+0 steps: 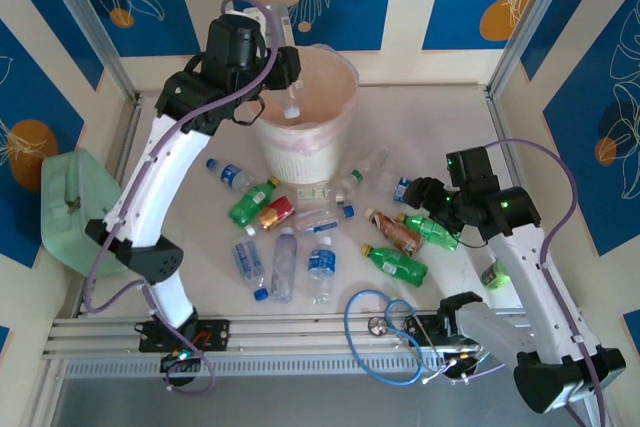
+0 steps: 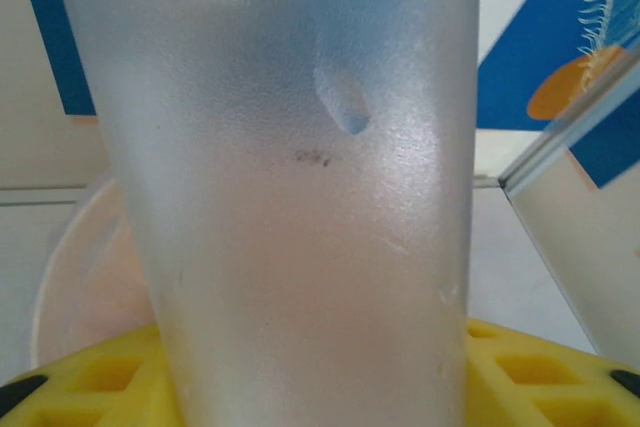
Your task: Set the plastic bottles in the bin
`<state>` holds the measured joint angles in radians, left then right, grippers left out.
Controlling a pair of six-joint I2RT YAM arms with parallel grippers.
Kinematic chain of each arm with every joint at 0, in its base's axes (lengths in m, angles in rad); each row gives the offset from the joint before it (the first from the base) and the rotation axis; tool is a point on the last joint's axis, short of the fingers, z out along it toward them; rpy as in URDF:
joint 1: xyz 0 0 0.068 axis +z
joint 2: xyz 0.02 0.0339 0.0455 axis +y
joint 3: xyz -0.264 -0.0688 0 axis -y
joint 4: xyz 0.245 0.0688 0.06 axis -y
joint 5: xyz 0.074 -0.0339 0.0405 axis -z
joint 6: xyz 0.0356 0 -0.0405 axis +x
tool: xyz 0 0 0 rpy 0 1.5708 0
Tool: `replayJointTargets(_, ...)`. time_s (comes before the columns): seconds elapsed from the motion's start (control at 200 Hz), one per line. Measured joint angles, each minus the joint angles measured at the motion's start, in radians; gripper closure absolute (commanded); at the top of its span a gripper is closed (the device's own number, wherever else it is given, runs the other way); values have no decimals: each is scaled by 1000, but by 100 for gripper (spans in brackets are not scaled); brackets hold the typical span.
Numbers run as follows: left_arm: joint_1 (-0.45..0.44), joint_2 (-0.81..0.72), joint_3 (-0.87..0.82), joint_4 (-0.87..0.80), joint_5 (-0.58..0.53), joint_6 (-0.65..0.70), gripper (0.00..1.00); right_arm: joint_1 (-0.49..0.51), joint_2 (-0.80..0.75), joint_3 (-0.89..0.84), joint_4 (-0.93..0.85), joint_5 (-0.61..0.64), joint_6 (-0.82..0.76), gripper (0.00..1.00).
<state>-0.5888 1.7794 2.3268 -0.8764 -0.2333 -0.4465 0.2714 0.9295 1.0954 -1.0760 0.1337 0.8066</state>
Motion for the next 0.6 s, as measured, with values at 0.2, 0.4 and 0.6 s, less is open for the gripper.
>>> replayJointTargets(0.2, 47, 123, 36, 36, 13, 1, 44, 28, 0, -19, 18, 0, 15, 27)
replayJointTargets(0.4, 59, 182, 38, 39, 42, 0, 40, 30, 1, -25, 18, 1, 22, 27)
replayJointTargets(0.6, 58, 169, -43, 62, 62, -20, 22, 30, 1, -25, 18, 9, 21, 27)
